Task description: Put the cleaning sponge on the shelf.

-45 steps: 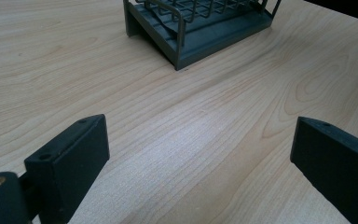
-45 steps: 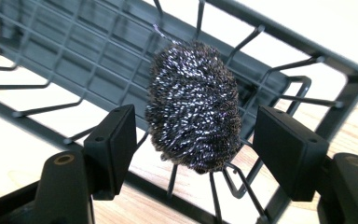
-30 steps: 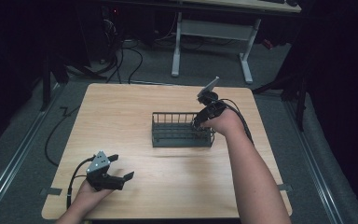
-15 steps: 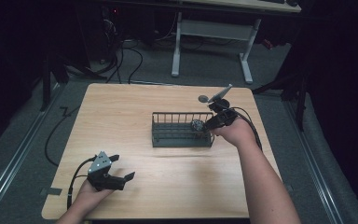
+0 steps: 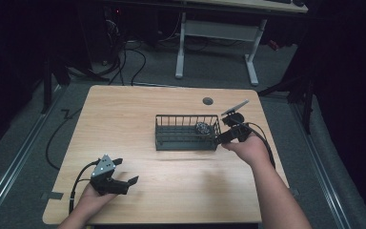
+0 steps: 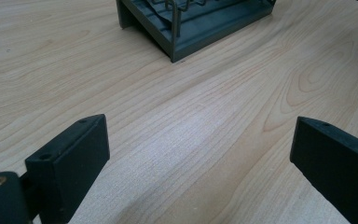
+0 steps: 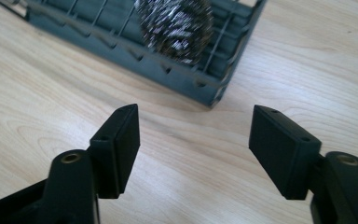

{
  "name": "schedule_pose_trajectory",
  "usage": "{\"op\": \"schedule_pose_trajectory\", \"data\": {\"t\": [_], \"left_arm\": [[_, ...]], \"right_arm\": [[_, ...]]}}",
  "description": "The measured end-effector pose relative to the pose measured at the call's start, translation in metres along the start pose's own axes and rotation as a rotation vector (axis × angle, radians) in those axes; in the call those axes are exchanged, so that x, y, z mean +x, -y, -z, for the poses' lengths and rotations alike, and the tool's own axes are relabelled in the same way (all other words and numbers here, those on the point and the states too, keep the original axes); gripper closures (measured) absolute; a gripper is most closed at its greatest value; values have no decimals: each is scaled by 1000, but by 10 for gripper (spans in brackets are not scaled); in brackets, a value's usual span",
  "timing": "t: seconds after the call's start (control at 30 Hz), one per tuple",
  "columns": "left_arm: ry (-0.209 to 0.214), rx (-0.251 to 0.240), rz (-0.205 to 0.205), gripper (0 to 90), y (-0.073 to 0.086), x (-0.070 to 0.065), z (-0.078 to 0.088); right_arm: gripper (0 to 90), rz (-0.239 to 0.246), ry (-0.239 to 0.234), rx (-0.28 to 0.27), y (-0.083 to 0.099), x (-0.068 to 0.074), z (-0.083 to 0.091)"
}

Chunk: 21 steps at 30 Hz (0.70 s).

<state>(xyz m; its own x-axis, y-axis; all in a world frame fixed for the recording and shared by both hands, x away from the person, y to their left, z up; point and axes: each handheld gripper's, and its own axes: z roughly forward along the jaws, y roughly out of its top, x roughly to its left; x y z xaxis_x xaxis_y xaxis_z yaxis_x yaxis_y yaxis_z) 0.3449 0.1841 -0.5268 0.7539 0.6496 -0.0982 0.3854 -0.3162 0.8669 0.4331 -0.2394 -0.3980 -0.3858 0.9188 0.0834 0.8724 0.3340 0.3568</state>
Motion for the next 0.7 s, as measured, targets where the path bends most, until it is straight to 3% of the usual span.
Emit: {"op": "schedule_pose_trajectory", "data": {"t": [0.17,0.43,0.7], "left_arm": [[1,4,-5,53,0,-1,0],[-2,9,-9,52,0,-3,-1],[-3,13,-20,53,0,-4,-3]], "right_arm": [[354,45,2,-77,25,11,-7],[366,51,-2,-270,70,16,-15],[333,84,11,-425,124,18,-40]]}}
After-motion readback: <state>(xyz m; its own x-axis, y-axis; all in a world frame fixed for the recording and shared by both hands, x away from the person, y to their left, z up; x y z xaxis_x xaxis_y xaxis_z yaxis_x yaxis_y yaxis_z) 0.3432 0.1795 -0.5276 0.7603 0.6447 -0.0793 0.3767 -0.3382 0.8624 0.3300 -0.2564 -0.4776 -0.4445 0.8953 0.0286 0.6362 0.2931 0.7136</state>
